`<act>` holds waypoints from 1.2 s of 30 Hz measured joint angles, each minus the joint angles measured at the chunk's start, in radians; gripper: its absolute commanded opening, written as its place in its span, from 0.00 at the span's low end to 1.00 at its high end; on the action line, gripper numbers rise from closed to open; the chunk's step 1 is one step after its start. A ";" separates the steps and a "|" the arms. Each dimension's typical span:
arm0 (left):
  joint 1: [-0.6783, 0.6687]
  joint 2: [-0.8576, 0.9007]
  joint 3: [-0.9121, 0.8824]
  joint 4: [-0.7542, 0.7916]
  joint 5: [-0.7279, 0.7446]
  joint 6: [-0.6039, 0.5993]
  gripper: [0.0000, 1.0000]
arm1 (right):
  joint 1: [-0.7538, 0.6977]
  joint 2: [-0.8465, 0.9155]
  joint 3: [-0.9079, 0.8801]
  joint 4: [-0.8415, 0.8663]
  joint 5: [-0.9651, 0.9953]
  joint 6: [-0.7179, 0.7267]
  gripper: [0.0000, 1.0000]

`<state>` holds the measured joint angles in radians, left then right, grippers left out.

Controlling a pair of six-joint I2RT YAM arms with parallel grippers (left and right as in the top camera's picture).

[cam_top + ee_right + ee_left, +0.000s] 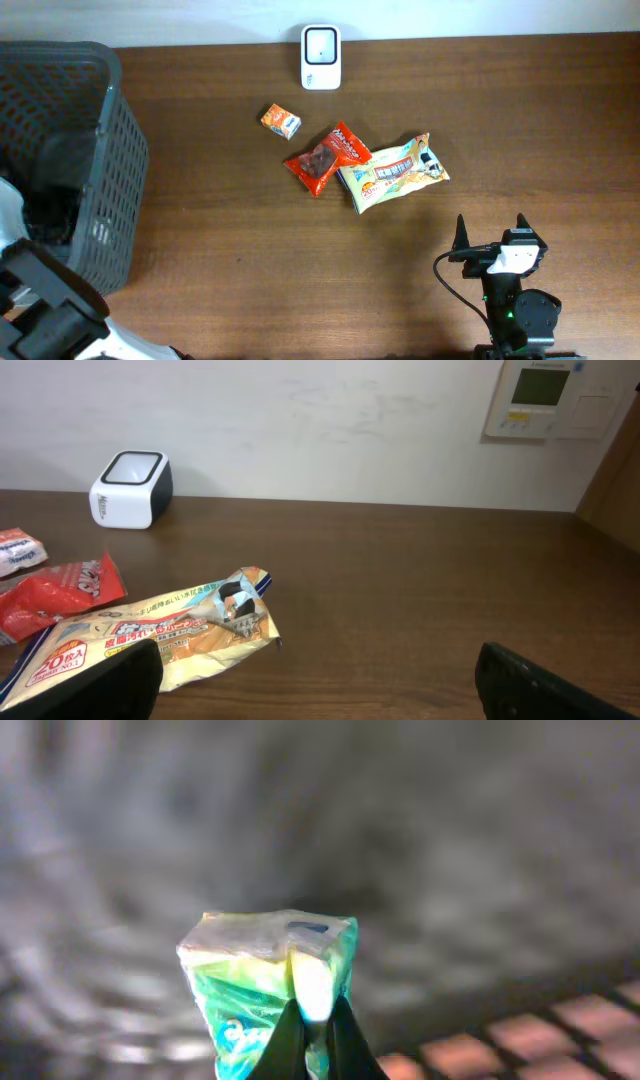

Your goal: Scan the item barcode

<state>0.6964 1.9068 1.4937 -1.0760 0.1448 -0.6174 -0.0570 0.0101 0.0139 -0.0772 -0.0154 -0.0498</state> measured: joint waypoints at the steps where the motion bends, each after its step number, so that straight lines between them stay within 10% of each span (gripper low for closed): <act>1: -0.001 -0.029 0.047 -0.006 0.067 0.030 0.00 | 0.000 0.000 0.000 0.000 0.000 0.000 0.98; 6: -0.025 -0.498 0.322 0.088 0.180 0.076 0.00 | 0.000 0.000 0.000 0.000 0.000 0.001 0.98; 10: -0.316 -0.715 0.337 0.093 0.199 0.077 0.00 | 0.000 0.000 0.000 0.000 0.000 0.000 0.98; 21: -1.188 -0.065 0.325 0.180 -0.019 0.450 0.01 | 0.000 0.000 0.000 0.000 0.000 0.001 0.98; 26: -1.229 0.145 0.324 0.250 -0.056 0.478 0.75 | 0.000 0.000 0.000 0.000 0.000 0.000 0.98; 33: -1.215 0.165 0.323 0.245 -0.060 0.483 0.69 | 0.000 0.000 0.000 0.000 0.000 0.000 0.98; 36: -1.143 0.002 0.346 0.245 -0.060 0.483 0.99 | 0.000 0.000 0.000 0.000 0.000 0.000 0.98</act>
<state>-0.4465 1.9083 1.8397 -0.8307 0.0849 -0.1349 -0.0570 0.0101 0.0139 -0.0772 -0.0154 -0.0494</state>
